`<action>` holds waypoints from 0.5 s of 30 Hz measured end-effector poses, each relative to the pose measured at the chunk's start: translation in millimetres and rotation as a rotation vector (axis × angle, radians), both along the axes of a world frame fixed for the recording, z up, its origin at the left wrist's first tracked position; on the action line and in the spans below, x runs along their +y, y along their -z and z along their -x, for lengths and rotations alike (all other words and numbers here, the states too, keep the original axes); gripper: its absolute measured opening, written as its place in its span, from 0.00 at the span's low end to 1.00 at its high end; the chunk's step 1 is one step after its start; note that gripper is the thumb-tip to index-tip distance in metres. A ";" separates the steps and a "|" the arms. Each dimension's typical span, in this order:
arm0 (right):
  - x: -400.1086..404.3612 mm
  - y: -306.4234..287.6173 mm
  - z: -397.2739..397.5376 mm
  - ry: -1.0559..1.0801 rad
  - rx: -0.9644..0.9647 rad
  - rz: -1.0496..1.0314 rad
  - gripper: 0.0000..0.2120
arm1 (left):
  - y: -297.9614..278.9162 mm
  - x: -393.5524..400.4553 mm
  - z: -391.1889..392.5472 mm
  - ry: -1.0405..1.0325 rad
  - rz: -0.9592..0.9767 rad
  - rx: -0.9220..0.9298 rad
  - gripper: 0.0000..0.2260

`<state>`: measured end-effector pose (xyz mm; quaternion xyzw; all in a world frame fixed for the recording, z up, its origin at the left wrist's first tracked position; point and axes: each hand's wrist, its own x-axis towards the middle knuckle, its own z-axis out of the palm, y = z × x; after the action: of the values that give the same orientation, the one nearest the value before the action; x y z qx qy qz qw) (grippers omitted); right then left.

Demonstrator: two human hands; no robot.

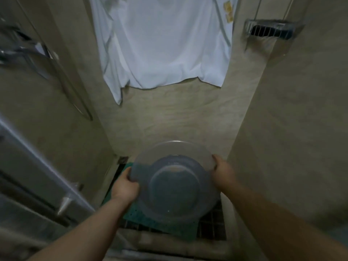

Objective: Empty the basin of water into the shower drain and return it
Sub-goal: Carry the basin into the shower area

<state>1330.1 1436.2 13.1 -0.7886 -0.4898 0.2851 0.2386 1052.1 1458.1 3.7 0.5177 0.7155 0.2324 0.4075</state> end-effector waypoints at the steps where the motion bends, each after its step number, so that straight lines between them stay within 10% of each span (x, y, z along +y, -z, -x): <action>1: 18.5 -0.5 -7.0 -0.023 -0.003 0.002 0.19 | 0.7 16.1 -7.3 -0.006 0.004 0.006 0.25; 15: 269.9 -4.6 -22.9 -0.246 0.015 0.113 0.22 | 25.8 215.7 -28.7 -0.304 0.012 -0.089 0.29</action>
<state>1353.0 1706.1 17.6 -0.7327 -0.5641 0.3451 0.1608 1080.7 1673.8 -22.1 0.3904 0.7682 0.3097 0.4020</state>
